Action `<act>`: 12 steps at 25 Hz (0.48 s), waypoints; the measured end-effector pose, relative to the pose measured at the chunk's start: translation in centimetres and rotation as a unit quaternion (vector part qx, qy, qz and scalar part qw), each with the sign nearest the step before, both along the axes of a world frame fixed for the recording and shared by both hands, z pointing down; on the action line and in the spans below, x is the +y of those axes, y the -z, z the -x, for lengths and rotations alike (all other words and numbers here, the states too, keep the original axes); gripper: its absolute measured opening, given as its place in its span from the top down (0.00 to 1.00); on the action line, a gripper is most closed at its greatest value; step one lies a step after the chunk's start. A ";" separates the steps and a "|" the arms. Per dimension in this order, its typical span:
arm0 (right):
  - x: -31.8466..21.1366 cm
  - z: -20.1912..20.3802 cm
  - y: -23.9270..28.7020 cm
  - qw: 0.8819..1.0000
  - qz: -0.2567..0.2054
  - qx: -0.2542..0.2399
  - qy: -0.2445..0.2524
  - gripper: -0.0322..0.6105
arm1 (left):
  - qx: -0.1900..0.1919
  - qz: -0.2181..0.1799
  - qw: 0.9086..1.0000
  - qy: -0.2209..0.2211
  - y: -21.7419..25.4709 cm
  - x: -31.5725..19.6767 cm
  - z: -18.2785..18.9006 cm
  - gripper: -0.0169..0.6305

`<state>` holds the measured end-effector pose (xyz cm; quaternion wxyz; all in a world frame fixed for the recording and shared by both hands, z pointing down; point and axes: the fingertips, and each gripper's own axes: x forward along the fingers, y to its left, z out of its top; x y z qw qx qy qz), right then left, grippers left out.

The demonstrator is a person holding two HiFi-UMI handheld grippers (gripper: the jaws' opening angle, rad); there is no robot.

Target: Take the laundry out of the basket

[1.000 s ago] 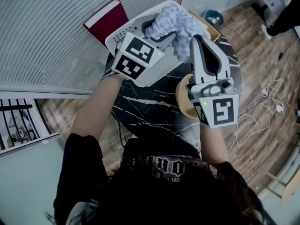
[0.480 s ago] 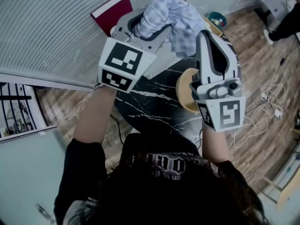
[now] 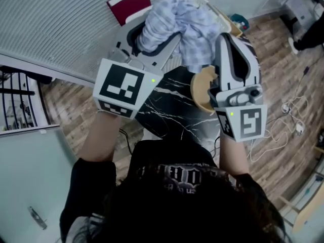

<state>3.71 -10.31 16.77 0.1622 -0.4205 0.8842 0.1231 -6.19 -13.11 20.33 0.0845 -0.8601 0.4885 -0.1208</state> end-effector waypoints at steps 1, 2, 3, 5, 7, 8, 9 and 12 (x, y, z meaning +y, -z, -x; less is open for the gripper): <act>0.4 0.0 0.0 1.000 0.000 0.001 0.001 0.91 | 0.002 -0.001 1.000 0.004 0.0 0.6 0.1 0.62; 0.8 -0.1 -0.1 1.000 0.000 0.003 0.002 0.91 | 0.003 -0.002 1.000 0.009 -0.1 1.3 0.2 0.62; 1.2 -0.2 -0.3 1.000 0.000 0.006 0.002 0.91 | 0.002 -0.002 1.000 0.013 -0.3 2.0 0.2 0.62; 2.1 -0.2 -0.5 1.000 0.001 0.009 0.006 0.91 | 0.004 -0.002 1.000 0.022 -0.6 3.3 0.3 0.62; 3.0 -0.1 -0.7 1.000 0.002 0.007 0.013 0.91 | 0.007 -0.001 1.000 0.029 -0.9 4.5 0.5 0.62; 3.4 -0.2 -0.8 1.000 0.004 0.007 0.015 0.91 | 0.008 0.000 0.999 0.033 -1.1 5.0 0.5 0.62; 3.8 -0.2 -1.0 1.000 0.006 0.009 0.015 0.91 | 0.008 0.001 0.999 0.036 -1.3 5.6 0.5 0.62; 4.8 -0.5 -1.7 1.000 0.010 0.016 0.013 0.91 | 0.004 0.002 0.999 0.048 -2.1 7.2 0.5 0.62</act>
